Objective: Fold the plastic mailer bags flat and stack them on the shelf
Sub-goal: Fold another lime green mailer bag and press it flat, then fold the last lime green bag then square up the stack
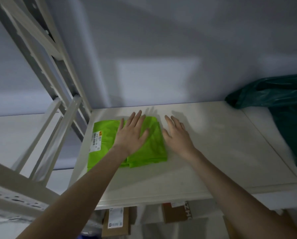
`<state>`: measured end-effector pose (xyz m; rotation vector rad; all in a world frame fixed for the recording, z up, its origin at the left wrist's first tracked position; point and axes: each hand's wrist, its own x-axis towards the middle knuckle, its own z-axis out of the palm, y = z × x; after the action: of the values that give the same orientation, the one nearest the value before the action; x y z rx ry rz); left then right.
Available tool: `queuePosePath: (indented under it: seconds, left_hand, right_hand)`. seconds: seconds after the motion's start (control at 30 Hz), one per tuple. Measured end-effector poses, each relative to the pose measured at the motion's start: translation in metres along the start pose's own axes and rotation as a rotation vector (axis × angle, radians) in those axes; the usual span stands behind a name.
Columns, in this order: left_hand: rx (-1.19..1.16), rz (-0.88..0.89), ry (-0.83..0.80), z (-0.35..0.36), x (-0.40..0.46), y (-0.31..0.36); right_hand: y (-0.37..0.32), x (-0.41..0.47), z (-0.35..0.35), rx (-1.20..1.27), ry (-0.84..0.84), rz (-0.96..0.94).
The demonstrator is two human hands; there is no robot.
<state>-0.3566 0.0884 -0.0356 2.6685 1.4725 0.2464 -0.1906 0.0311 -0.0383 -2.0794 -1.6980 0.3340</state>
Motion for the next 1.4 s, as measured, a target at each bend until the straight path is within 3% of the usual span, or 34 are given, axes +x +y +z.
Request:
queuePosePath:
  seconds: [0.43,0.63,1.0,1.23,1.4]
  left_hand:
    - [-0.036,0.059,0.061,-0.017,0.039,0.112]
    - [-0.118,0.142,0.094,-0.022,0.076,0.216]
    - [-0.228,0.36,0.093,-0.008,0.144,0.413]
    - [-0.247,0.436,0.044,0.027,0.165,0.508]
    - [-0.254,0.48,-0.007,0.05,0.173,0.549]
  right_hand:
    - [0.095,-0.004,-0.101,-0.003,0.204,-0.005]
    - [0.176,-0.008,-0.179,-0.03,0.321,-0.006]
    - [0.344,-0.041,-0.301,-0.14,0.439,0.172]
    - [0.437,-0.066,-0.33,-0.173,0.459,0.299]
    - [0.48,-0.078,-0.328,-0.133,0.366,0.404]
